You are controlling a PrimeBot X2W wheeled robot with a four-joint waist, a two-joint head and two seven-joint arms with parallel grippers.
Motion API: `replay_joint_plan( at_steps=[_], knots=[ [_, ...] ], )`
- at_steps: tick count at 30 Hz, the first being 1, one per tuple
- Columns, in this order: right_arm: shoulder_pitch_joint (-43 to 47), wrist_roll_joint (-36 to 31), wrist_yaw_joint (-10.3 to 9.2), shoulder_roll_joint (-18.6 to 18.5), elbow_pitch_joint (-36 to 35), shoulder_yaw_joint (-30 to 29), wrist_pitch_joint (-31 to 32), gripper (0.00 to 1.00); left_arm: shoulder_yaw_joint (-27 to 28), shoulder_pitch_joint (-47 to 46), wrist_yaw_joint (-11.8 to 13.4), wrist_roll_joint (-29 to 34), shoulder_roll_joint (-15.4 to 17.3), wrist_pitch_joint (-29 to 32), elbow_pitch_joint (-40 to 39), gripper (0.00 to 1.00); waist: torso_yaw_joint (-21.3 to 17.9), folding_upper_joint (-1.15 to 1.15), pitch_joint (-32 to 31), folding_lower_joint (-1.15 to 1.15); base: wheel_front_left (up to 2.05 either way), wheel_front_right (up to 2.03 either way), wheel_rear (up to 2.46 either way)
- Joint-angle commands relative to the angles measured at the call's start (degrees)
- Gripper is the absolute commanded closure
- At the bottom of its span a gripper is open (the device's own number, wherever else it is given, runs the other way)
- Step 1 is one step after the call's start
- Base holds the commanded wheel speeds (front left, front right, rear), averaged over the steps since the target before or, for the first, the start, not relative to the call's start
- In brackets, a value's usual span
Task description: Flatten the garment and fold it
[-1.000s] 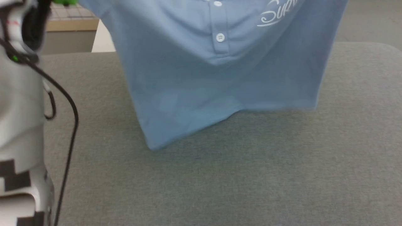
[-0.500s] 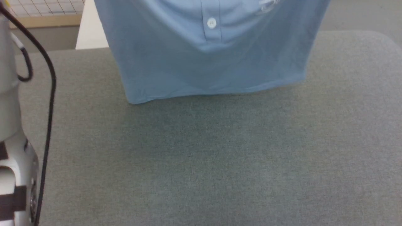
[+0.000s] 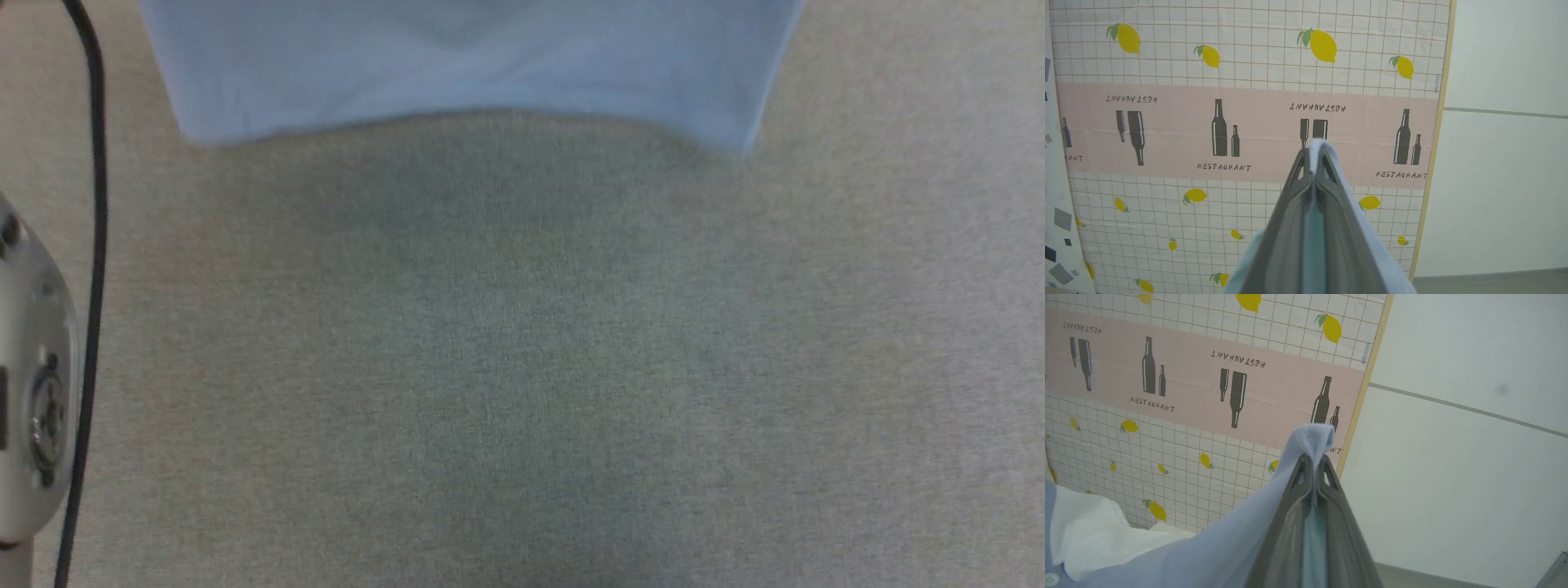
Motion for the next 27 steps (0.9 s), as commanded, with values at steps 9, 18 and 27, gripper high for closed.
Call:
replay_joint_plan(
  at_steps=[9, 18, 27],
  knots=[
    [-10.78, -4.12, -0.09, -2.95, 5.88, 4.03, -8.92, 1.00, 2.03, -9.82, -0.92, -1.12, -1.33, -11.86, 5.89, 1.00, 1.41, 0.00, 11.35, 0.00, 0.00, 0.00, 0.00],
    [-9.42, -2.67, -0.09, -7.99, 9.94, 9.74, -14.66, 1.00, 2.00, -5.40, -4.87, -2.74, -0.13, -19.73, 10.20, 1.00, 3.04, 0.00, 16.73, 0.00, 0.00, 0.00, 0.00],
    [0.41, 8.35, -0.09, -12.11, 5.90, 17.36, -18.47, 1.00, 1.94, 6.08, -10.90, -6.26, 1.66, -22.36, 7.79, 1.00, 5.06, 0.00, 15.54, 0.00, 0.00, 0.00, 0.00]
  ],
)
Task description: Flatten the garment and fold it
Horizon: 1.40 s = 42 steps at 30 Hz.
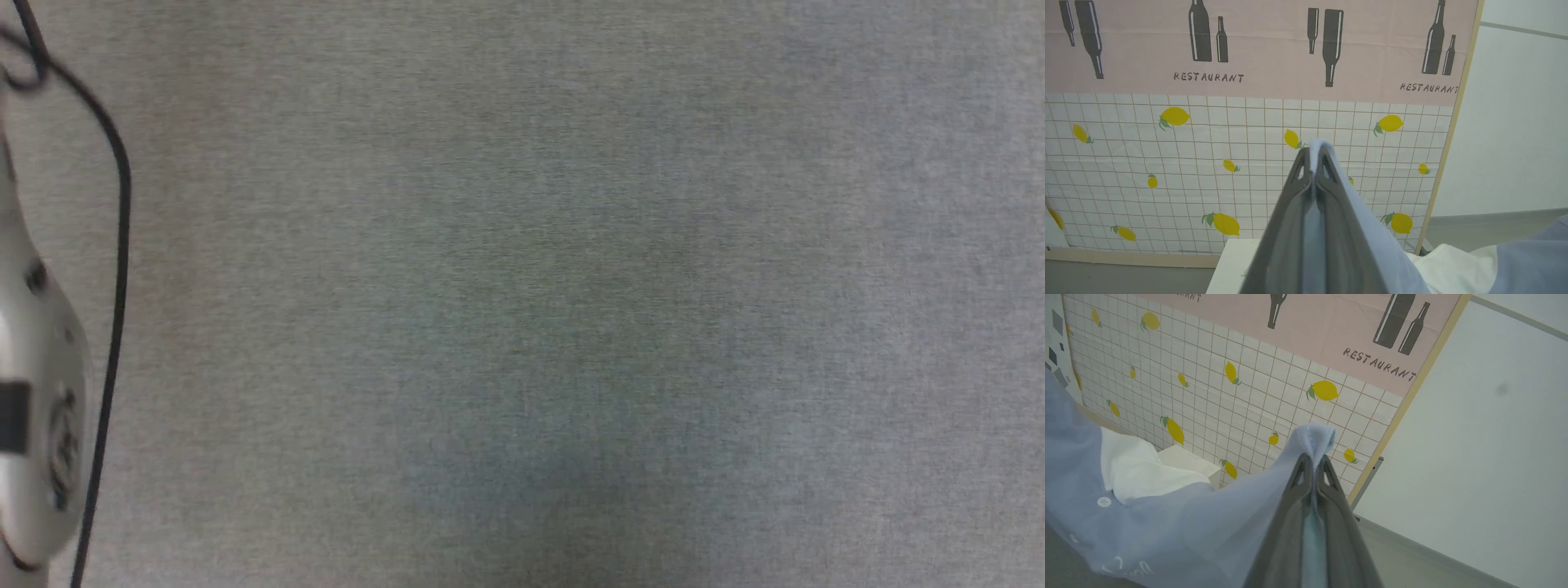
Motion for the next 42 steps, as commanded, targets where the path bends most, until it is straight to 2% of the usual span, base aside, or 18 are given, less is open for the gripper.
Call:
replay_joint_plan(
  at_steps=[1, 6, 11, 17, 18, 20, 28, 35, 42],
  knots=[
    [2.38, 2.29, -0.09, -1.51, -2.34, 0.39, -0.33, 1.00, -0.14, 2.61, -1.11, -0.94, 0.71, -0.22, -1.92, 1.00, 0.84, 0.00, -1.32, -0.01, 0.00, 0.00, 0.00],
    [12.90, 8.98, -0.09, -6.57, -12.31, 0.72, 1.27, 1.00, -1.44, 13.86, -3.40, -3.36, 2.24, 2.58, -10.67, 1.00, 2.19, 0.00, -4.64, -0.01, 0.00, 0.00, 0.00],
    [27.51, 12.83, -0.09, -9.76, -24.24, -3.29, 4.32, 1.00, -1.19, 29.32, -3.08, -6.19, 3.79, 6.83, -22.93, 1.00, 2.78, 0.00, -8.71, -0.01, 0.00, 0.00, 0.00],
    [47.76, 13.72, -0.09, -7.79, -37.88, -9.85, 8.50, 1.00, -1.41, 51.65, -0.72, -7.15, 5.20, 9.97, -37.52, 1.00, 2.37, 0.00, -13.55, -0.01, 0.00, 0.00, 0.00],
    [53.98, 13.39, -0.09, -6.78, -40.91, -11.51, 9.60, 1.00, -2.16, 58.62, 0.10, -6.28, 5.64, 10.20, -40.43, 1.00, 2.26, 0.00, -15.12, -0.01, 0.00, 0.00, 0.00],
    [60.02, 13.16, -0.09, -5.62, -43.32, -12.95, 10.34, 1.00, -3.11, 65.13, 0.74, -6.26, 5.45, 10.44, -42.35, 1.00, 2.16, 0.00, -16.62, -0.01, 0.00, 0.00, 0.00],
    [81.39, 14.78, -0.09, -1.22, -46.48, -16.94, 12.29, 1.00, -7.50, 83.49, 1.72, -5.71, 5.94, 12.04, -42.25, 1.00, 2.13, 0.00, -21.85, -0.01, 0.00, 0.00, 0.00],
    [96.58, 17.60, -0.09, -0.02, -44.63, -18.19, 14.62, 1.00, -10.45, 91.64, 1.61, -6.74, 6.23, 14.27, -37.63, 1.00, 1.95, 0.00, -24.87, -0.01, 0.00, 0.00, 0.00],
    [107.63, 21.11, -0.09, -0.04, -41.11, -18.73, 18.29, 1.00, -11.85, 97.26, 1.78, -9.12, 7.01, 18.45, -34.39, 1.00, 1.63, 0.00, -27.13, -0.01, 0.00, 0.00, 0.00]
  ],
)
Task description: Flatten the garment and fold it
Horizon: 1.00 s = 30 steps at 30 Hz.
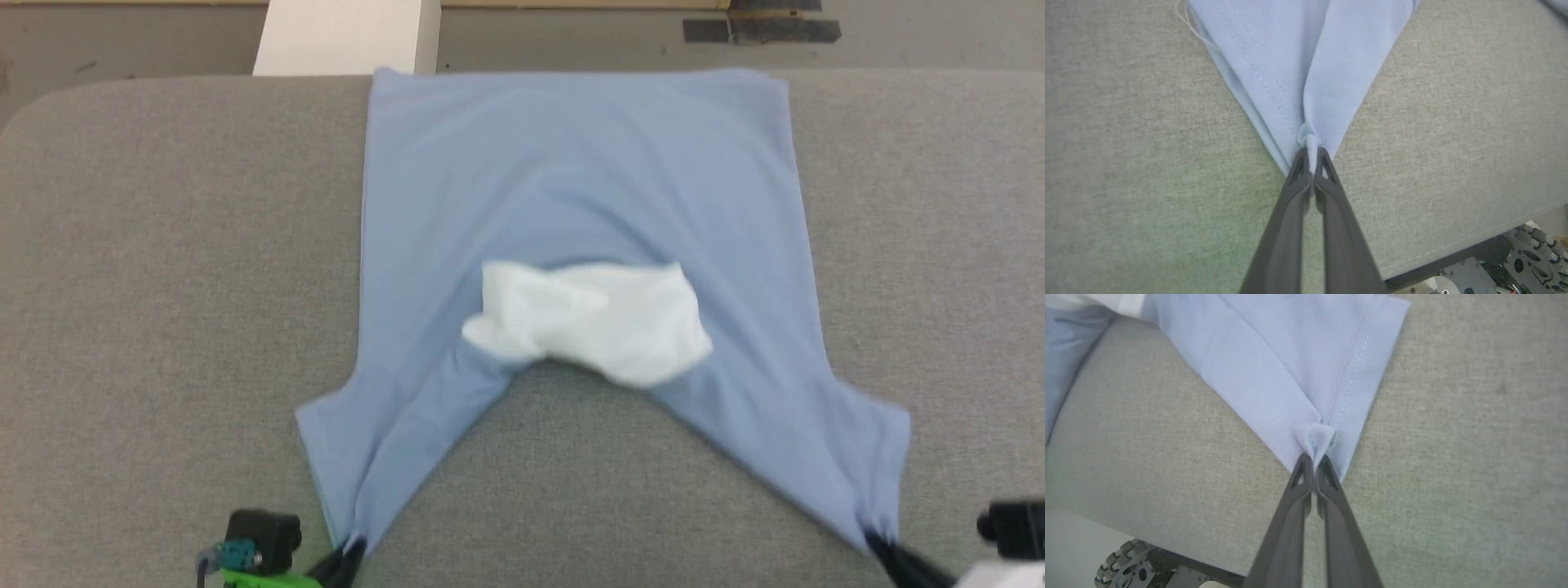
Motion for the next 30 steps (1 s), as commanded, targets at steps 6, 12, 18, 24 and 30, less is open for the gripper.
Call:
replay_joint_plan(
  at_steps=[6, 12, 18, 24, 30],
  knots=[
    [7.36, 1.43, -0.09, -2.05, 2.11, -1.18, 4.96, 1.00, -0.44, 4.12, 0.88, -1.70, 2.39, 4.10, 0.56, 1.00, 0.02, 0.00, -1.80, 0.01, 0.00, 0.00, 0.00],
    [10.16, 0.18, -0.09, -2.63, 2.76, -2.41, 6.95, 1.00, 0.39, 6.96, 2.52, -2.05, 3.90, 5.87, -0.62, 1.00, 0.00, 0.00, -2.95, 0.01, 0.00, 0.00, 0.00],
    [9.54, 0.14, -0.09, -0.69, 2.24, -3.39, 5.86, 0.52, 1.84, 7.50, 4.00, -2.34, 3.67, 4.44, -3.20, 1.00, 0.17, 0.00, -4.24, 0.01, 0.00, 0.00, 0.00],
    [5.50, 2.11, -0.09, 1.61, -2.70, -7.14, 6.21, 0.00, 2.76, 7.51, 5.19, -2.70, 3.12, 3.60, -7.89, 1.00, 1.04, 0.00, -4.10, 0.01, 0.00, 0.00, 0.00],
    [-6.48, 1.72, -0.09, -0.47, -11.36, -14.15, 9.42, 0.00, 2.66, 5.92, 6.23, -1.07, 3.40, 3.84, -14.08, 1.00, 3.19, 0.00, 0.35, 0.01, 0.00, 0.00, 0.00]
  ],
)
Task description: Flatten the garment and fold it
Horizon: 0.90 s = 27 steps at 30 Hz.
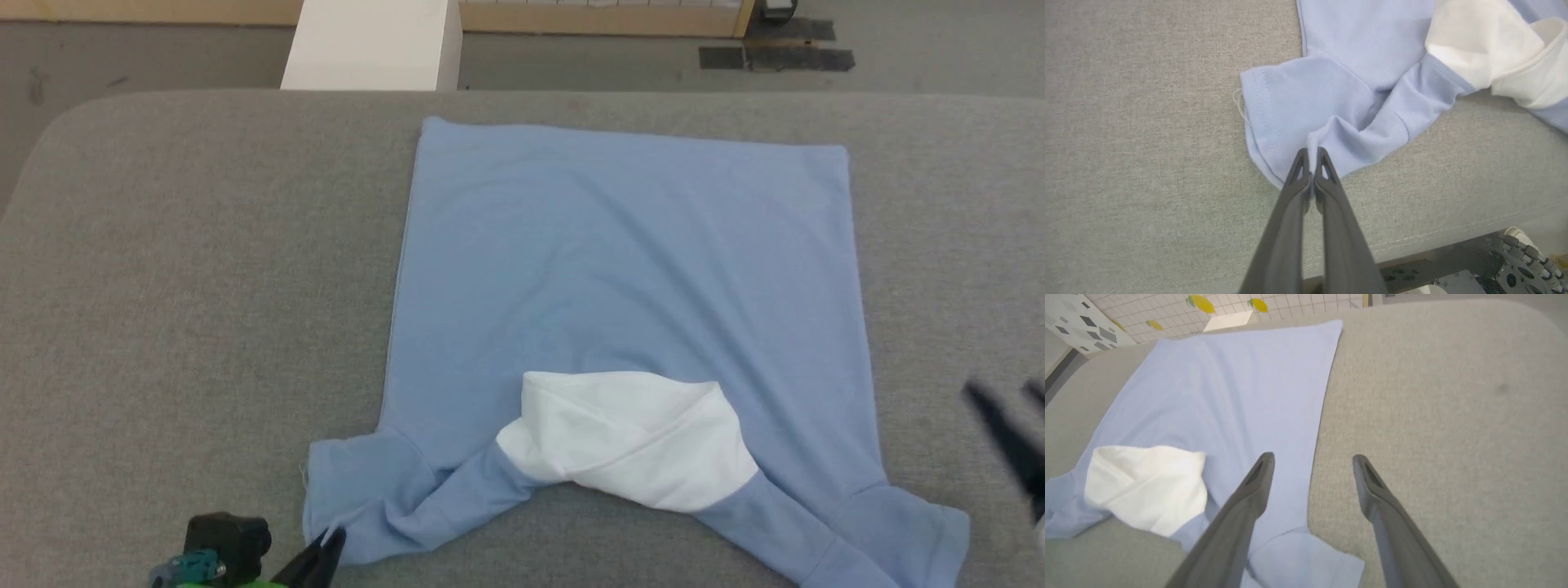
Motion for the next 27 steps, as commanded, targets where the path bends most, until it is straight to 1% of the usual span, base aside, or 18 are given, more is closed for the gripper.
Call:
replay_joint_plan(
  at_steps=[1, 2, 4, 6, 8, 9, 10, 14, 17, 20, 24, 27],
  knots=[
    [-3.86, -1.45, -0.09, -1.16, -0.84, -1.00, 0.64, 0.00, 0.02, -1.09, 0.43, 0.60, -0.07, -0.04, -1.14, 1.00, 1.96, 0.00, 3.39, 0.01, 0.00, 0.00, 0.00],
    [-7.33, -2.81, -0.09, -2.29, -1.20, -1.58, 1.21, 0.00, -0.14, -1.61, 0.61, 1.03, -0.07, 0.13, -2.16, 1.00, 2.42, 0.00, 4.58, 0.01, 0.00, 0.00, 0.00],
    [-14.19, -5.09, -0.09, -2.61, -0.34, -2.95, 2.53, 0.00, -0.46, -2.61, 0.89, 1.84, -0.09, 0.37, -3.84, 1.00, 3.21, 0.00, 6.65, 0.01, 0.00, 0.00, 0.00],
    [-21.43, -7.44, -0.09, -3.06, 2.18, -3.52, 3.92, 0.00, -0.93, -3.75, 1.01, 2.53, -0.29, 0.50, -5.40, 1.00, 4.29, 0.00, 9.01, 0.01, 0.00, 0.00, 0.00],
    [-28.98, -10.45, -0.09, -3.58, 6.08, -3.03, 5.43, 0.00, -1.55, -5.03, 0.99, 3.11, -0.66, 0.52, -6.67, 1.00, 5.47, 0.00, 11.64, 0.01, 0.00, 0.00, 0.00],
    [-31.10, -11.32, -0.09, -3.52, 7.40, -2.78, 5.94, 0.00, -1.74, -5.40, 1.01, 3.20, -0.86, 0.51, -7.01, 1.00, 5.82, 0.00, 12.40, 0.01, 0.00, 0.00, 0.00],
    [-35.04, -13.07, -0.09, -3.24, 10.24, -2.37, 6.94, 0.00, -2.15, -6.12, 0.99, 3.38, -1.22, 0.50, -7.56, 1.00, 6.48, 0.00, 13.67, 0.01, 0.00, 0.00, 0.00],
    [-44.74, -18.86, -0.09, -2.44, 17.69, -2.60, 9.15, 0.00, -3.15, -8.24, 0.67, 3.48, -2.43, -0.05, -8.62, 1.00, 8.77, 0.00, 17.46, 0.01, 0.00, 0.00, 0.00],
    [-49.58, -22.28, -0.09, -1.28, 22.22, -4.36, 10.09, 0.00, -4.04, -9.67, 0.20, 3.68, -3.03, -0.30, -8.64, 1.00, 10.66, 0.00, 19.68, 0.01, 0.00, 0.00, 0.00],
    [-52.23, -25.40, -0.09, -1.32, 25.98, -5.30, 10.79, 0.00, -5.03, -11.35, -0.51, 3.96, -3.47, -0.44, -8.16, 1.00, 12.84, 0.00, 21.29, 0.01, 0.00, 0.00, 0.00],
    [-53.45, -27.83, -0.09, -0.71, 29.33, -6.95, 12.29, 0.00, -6.03, -13.01, -1.11, 4.43, -3.82, -0.48, -7.88, 1.00, 15.22, 0.00, 22.76, 0.01, 0.00, 0.00, 0.00],
    [-53.31, -30.12, -0.09, -0.06, 31.33, -8.47, 14.13, 0.00, -6.45, -13.85, -1.30, 4.68, -4.00, -0.50, -8.01, 1.00, 16.28, 0.00, 23.43, 0.01, 0.00, 0.00, 0.00]
  ],
)
